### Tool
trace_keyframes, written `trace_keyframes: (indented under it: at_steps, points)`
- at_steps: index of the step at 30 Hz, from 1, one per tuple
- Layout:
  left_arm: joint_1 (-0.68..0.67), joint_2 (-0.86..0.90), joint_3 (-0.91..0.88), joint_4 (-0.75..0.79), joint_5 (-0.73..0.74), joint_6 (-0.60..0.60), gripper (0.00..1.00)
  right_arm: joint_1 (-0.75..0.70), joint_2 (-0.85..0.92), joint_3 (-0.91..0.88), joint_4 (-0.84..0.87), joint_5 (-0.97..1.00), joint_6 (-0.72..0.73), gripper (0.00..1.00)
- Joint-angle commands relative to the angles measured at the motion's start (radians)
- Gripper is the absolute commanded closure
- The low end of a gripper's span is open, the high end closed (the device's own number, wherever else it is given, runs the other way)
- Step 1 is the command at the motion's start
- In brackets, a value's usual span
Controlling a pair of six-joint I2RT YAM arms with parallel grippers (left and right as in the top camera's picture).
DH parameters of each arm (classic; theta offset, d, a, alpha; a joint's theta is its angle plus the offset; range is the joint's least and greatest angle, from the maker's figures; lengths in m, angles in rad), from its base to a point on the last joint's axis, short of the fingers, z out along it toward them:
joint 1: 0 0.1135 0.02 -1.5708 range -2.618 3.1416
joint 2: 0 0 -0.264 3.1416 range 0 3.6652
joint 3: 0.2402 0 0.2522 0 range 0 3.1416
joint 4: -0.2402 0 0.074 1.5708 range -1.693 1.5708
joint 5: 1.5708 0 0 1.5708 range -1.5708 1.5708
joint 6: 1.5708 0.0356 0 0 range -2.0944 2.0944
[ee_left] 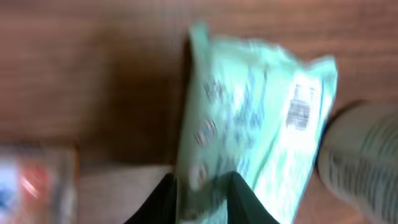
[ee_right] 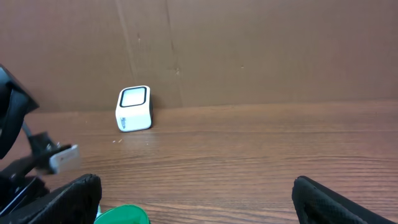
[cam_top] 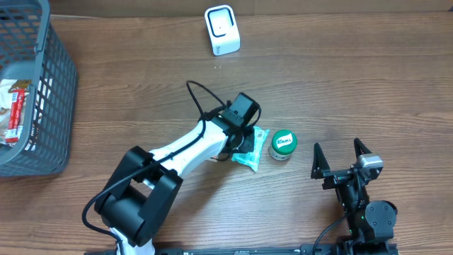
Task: Scan the item barcode
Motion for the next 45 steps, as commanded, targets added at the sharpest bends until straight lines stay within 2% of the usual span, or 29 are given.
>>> trace_keyframes:
  at_steps: [1,2,5,9,10,12,14,16,19,27,32,38,45]
  points:
    - [0.007,0.010,0.038,-0.010,-0.154,0.141,0.85,-0.001,-0.002,-0.011,0.003,0.008,-0.006,0.00]
    - [0.009,0.010,0.069,-0.032,-0.197,0.151,0.84,-0.001,-0.002,-0.011,0.003,0.008,-0.006,0.00]
    - [0.016,0.010,0.152,-0.080,-0.249,0.180,0.73,-0.001,-0.002,-0.011,0.003,0.008,-0.006,0.00]
    - [0.018,0.010,0.287,-0.218,-0.201,0.184,0.71,-0.001,-0.002,-0.011,0.003,0.008,-0.006,0.00]
    - [0.017,0.010,0.324,-0.274,-0.154,0.165,0.72,-0.001,-0.002,-0.011,0.003,0.008,-0.006,0.00]
    - [0.013,0.010,0.363,-0.360,-0.061,0.109,0.80,-0.001,-0.002,-0.011,0.003,0.008,-0.006,0.00]
    - [0.008,0.010,0.363,-0.447,0.071,0.036,0.92,-0.001,-0.002,-0.011,0.003,0.008,-0.006,0.00]
    - [0.002,0.011,0.343,-0.494,0.126,0.011,0.96,-0.001,-0.002,-0.011,0.003,0.008,-0.006,0.00]
    - [-0.014,0.011,0.282,-0.502,0.193,0.011,0.96,-0.001,-0.002,-0.011,0.003,0.008,-0.006,0.00]
    - [-0.057,0.011,0.097,-0.360,0.322,0.000,0.96,-0.001,-0.002,-0.011,0.003,0.008,-0.006,0.00]
    - [-0.074,0.011,0.052,-0.258,0.299,0.000,0.96,-0.001,-0.002,-0.011,0.003,0.008,-0.006,0.00]
    - [-0.069,0.011,0.051,-0.249,0.076,0.000,0.96,-0.001,-0.002,-0.011,0.003,0.008,-0.006,0.00]
    - [-0.063,0.011,0.051,-0.235,-0.100,0.000,0.96,-0.001,-0.002,-0.011,0.003,0.008,-0.006,0.00]
